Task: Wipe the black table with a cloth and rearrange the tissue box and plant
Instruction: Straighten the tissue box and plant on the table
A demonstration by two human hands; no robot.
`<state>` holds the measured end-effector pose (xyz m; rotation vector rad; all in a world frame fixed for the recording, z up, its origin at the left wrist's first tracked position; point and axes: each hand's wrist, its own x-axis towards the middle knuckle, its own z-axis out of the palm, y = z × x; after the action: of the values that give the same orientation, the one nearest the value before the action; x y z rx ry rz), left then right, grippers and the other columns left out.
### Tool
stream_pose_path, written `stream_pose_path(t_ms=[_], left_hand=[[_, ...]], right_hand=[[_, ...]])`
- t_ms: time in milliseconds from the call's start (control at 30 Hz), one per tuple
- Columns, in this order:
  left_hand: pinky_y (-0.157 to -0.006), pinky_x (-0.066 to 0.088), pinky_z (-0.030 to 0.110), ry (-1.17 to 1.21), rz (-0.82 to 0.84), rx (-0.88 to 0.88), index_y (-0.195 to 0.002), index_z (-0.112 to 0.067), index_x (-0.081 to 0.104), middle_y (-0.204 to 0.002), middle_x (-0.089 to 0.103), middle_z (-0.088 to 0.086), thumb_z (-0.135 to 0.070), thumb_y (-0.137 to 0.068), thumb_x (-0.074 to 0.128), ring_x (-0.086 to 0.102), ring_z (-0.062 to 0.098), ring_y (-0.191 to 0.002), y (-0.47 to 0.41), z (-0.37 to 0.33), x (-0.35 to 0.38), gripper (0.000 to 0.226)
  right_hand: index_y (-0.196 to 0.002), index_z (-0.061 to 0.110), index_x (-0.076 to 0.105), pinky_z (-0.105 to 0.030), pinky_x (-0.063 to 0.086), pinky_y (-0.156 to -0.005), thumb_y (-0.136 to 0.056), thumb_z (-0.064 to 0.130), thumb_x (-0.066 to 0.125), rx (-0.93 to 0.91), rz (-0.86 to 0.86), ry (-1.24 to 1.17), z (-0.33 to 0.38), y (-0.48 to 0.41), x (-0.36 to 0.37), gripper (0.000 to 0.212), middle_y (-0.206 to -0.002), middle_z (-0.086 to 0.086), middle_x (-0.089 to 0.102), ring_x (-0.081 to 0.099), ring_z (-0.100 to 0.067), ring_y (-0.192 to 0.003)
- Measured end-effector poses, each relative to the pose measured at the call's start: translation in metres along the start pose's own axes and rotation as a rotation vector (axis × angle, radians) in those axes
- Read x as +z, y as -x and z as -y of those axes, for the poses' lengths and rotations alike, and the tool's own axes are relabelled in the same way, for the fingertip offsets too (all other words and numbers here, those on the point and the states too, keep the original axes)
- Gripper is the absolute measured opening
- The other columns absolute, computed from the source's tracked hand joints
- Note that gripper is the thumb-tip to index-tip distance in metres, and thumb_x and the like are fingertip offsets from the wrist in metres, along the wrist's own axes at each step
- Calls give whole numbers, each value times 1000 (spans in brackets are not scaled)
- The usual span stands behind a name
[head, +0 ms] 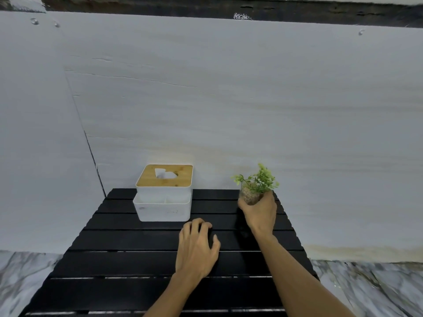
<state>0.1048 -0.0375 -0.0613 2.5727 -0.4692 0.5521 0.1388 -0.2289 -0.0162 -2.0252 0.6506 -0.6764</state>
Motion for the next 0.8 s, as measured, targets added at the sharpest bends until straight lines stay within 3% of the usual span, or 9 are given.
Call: stream_pose_path(t_ms=[233,433,800], left_hand=[[-93,45,33,-7,-18,5,-109,-22,63,-114,56,-5,-41,-86,50,49,15,-107,1,0,1,32],[-94,44,33,4,-15,4,-109,-23,62,-115,56,-5,-41,-86,47,48,16,-108,0,0,1,33],[-94,44,33,5,-6,-3,-110,-24,62,-116,55,-5,-41,-86,49,48,16,-108,1,0,0,32]], right_hand=[[-104,26,49,-46,57,-79,-57,53,75,-57,179,-20,10,4,20,61,-102,4,63,60,-24,-102],[-101,25,53,-28,50,-66,-63,33,82,-58,193,-60,10,5,21,48,-93,8,65,65,-15,-86],[-101,24,53,-25,48,-66,-66,25,83,-75,199,-78,8,5,23,46,-89,14,61,64,-12,-84]])
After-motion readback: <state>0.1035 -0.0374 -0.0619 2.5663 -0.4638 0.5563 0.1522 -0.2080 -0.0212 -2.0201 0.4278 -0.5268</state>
